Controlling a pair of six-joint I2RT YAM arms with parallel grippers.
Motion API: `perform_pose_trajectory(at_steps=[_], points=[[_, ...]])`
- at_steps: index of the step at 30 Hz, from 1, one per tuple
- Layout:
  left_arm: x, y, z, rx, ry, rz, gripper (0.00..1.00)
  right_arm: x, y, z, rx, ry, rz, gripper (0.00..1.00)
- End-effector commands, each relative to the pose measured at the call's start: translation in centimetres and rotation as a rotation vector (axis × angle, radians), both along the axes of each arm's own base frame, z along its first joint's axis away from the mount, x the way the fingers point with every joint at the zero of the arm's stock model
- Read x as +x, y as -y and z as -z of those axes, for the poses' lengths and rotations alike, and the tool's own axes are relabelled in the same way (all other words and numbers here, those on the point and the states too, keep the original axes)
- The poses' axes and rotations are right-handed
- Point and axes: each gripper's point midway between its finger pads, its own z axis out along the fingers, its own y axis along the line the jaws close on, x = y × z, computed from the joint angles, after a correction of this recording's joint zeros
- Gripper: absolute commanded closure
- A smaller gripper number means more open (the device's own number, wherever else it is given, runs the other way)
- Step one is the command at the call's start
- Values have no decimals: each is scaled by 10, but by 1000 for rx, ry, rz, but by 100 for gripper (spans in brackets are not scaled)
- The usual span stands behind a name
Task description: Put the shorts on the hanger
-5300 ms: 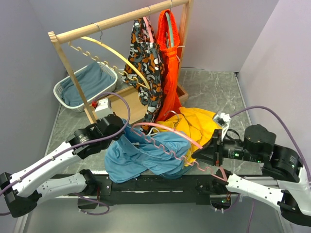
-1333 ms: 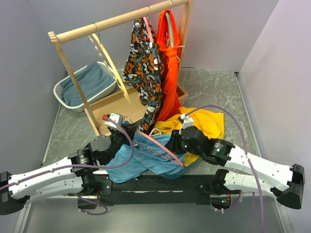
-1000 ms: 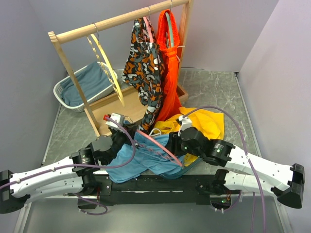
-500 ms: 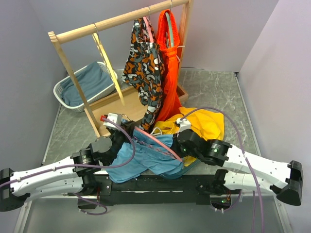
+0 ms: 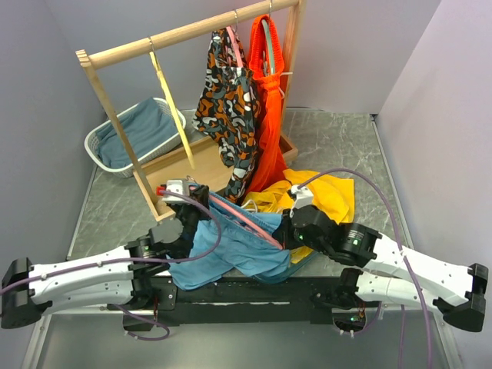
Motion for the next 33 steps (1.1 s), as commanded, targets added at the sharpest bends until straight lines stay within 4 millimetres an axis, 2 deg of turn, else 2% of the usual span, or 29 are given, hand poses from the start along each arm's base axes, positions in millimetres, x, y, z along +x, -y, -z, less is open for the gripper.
perform_pose_trajectory(at_steps=[1, 3, 4, 5, 10, 11, 19, 29, 33], points=[[13, -29, -7, 40, -11, -220, 99, -4, 15, -16, -5, 15, 14, 100], [16, -30, -10, 14, -35, -271, 99, -6, 14, -18, 3, 16, 3, 100], [18, -29, -1, 61, -56, -286, 99, -7, 16, -18, -2, 12, 2, 100], [19, -29, -4, 51, -60, -298, 99, -7, 17, -17, -7, 12, 2, 100], [27, -41, 8, 27, -110, -392, 99, -10, 21, -12, -27, 3, 1, 100], [26, -44, 13, 75, -127, -405, 99, -9, 23, -14, -24, 7, 6, 100], [34, -51, 24, 50, -174, -444, 99, -8, 29, -32, -14, 36, 13, 100], [40, -55, 28, 12, -215, -458, 99, -10, 28, -7, -88, 10, 8, 100], [40, -62, 28, -7, -219, -462, 99, -9, 25, -4, -86, 10, 12, 100]])
